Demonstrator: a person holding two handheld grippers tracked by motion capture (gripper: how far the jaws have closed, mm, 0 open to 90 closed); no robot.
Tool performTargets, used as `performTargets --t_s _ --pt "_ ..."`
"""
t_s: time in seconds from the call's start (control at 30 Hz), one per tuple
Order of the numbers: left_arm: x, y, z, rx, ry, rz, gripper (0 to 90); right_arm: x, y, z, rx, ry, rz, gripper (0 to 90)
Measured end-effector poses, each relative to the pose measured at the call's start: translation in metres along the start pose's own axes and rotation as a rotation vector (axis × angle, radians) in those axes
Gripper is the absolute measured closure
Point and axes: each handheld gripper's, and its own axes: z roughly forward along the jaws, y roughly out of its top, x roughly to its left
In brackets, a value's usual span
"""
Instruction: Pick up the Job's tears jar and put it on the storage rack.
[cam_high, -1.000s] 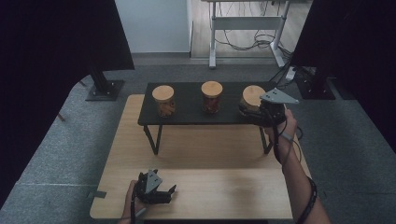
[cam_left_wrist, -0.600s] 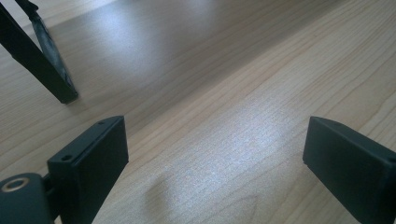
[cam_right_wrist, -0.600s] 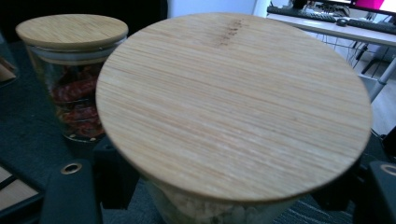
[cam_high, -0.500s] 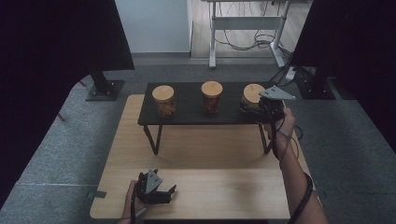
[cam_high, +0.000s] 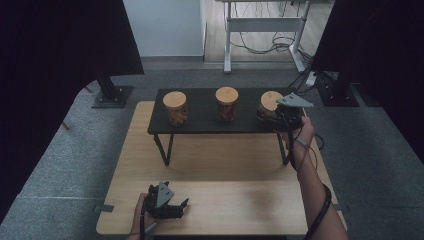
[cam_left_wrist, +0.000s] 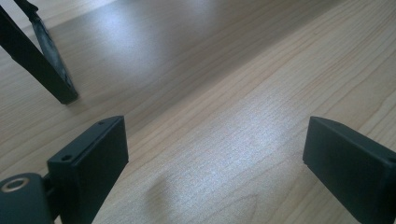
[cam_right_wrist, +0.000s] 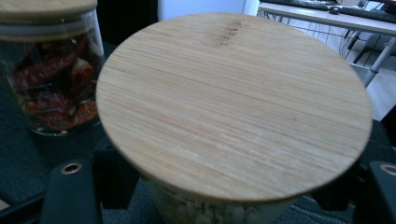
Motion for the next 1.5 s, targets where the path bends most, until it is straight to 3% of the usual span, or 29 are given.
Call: performTargets --t_s 0.3,0.5,1.17,1.5 --pt "-0.0001 0.0000 0.0000 0.001 0.001 0.002 6.5 -0.0003 -0.0026 0.0024 -0.001 -0.006 0.014 24.7" --pt "-0.0004 -0.0001 0.0000 0.003 0.003 0.005 6.4 0.0025 -0.0019 0.0043 0.018 -0.052 -0.009 22.3" --pt "-0.0006 0.0000 0.0005 0.007 0.005 0.006 6.3 0.0018 -0.0018 0.0038 0.023 -0.054 -0.015 21.4" --pt "-0.0007 0.0002 0.0006 0.007 0.005 0.007 6.2 0.0028 -0.0021 -0.0032 -0.004 -0.085 -0.022 12.1"
